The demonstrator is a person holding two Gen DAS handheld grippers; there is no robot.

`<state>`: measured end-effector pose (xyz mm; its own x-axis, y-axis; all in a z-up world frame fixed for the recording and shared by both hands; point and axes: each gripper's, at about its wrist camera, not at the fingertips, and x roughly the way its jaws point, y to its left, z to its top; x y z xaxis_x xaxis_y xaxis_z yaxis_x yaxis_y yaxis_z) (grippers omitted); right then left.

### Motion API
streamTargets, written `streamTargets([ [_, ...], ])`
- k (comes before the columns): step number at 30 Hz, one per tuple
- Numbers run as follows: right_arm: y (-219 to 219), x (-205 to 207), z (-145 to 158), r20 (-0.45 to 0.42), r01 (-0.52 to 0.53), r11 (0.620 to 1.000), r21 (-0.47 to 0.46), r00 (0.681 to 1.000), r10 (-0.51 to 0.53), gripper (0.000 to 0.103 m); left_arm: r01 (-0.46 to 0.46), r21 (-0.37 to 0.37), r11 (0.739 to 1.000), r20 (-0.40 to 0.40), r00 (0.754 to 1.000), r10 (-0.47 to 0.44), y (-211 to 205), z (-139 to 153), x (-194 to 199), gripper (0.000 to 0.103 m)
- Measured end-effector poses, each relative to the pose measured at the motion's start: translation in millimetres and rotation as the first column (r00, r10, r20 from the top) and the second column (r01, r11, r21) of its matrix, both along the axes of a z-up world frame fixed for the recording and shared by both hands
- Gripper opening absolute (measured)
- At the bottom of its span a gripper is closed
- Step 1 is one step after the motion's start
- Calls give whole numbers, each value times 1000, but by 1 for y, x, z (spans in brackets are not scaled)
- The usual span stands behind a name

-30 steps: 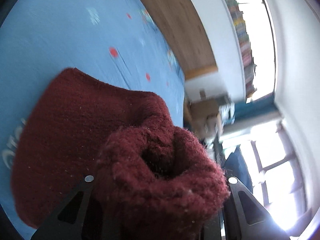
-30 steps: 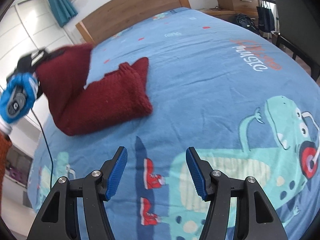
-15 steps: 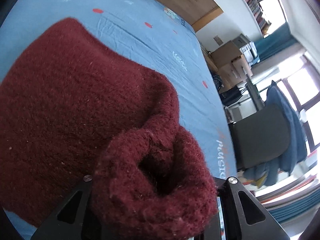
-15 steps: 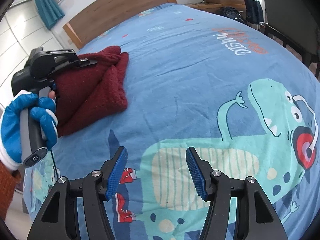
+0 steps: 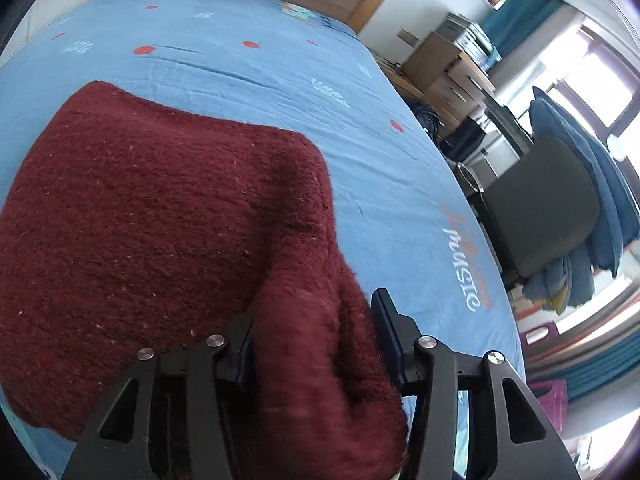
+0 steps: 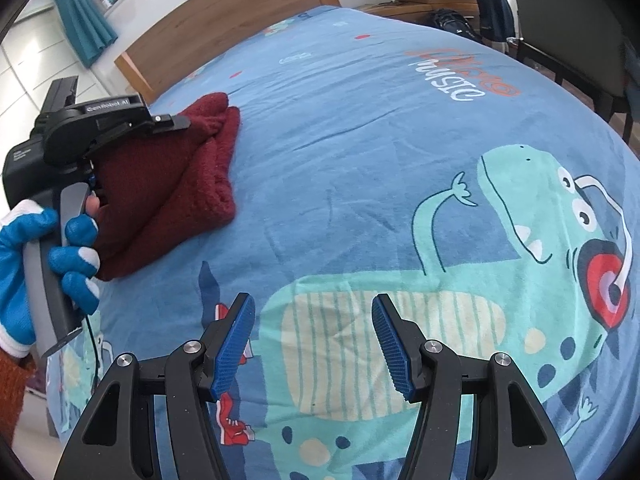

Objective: Fold small clothes
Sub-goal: 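Open the left gripper and release the folded end onto the bundle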

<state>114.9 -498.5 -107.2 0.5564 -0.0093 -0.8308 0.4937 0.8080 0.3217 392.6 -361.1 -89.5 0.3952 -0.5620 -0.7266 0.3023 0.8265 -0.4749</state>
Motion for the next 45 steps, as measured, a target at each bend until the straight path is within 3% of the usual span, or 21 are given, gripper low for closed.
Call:
streamTargets([
  [12, -3, -7, 3, -10, 19, 1000, -13, 1000, -19, 63, 116, 66, 991, 41, 992, -119, -19, 9, -14, 45],
  [20, -2, -7, 5, -18, 16, 999, -30, 1000, -16, 63, 214, 105, 971, 82, 971, -223, -8, 18, -35, 45],
  [25, 2, -1, 6, -21, 8, 999, -36, 1000, -9, 63, 230, 133, 964, 111, 963, -245, 1, 23, -46, 45],
  [33, 9, 7, 8, -24, -10, 999, -48, 1000, 9, 63, 233, 196, 952, 247, 928, -278, 16, 43, -62, 47],
  [39, 11, 10, 5, -25, -16, 999, -48, 1000, 15, 63, 200, 145, 969, 265, 936, -232, 40, 41, -57, 47],
  [45, 9, 13, 0, -30, -14, 999, -43, 999, 13, 63, 309, 84, 948, 261, 911, -320, 37, 44, -72, 47],
])
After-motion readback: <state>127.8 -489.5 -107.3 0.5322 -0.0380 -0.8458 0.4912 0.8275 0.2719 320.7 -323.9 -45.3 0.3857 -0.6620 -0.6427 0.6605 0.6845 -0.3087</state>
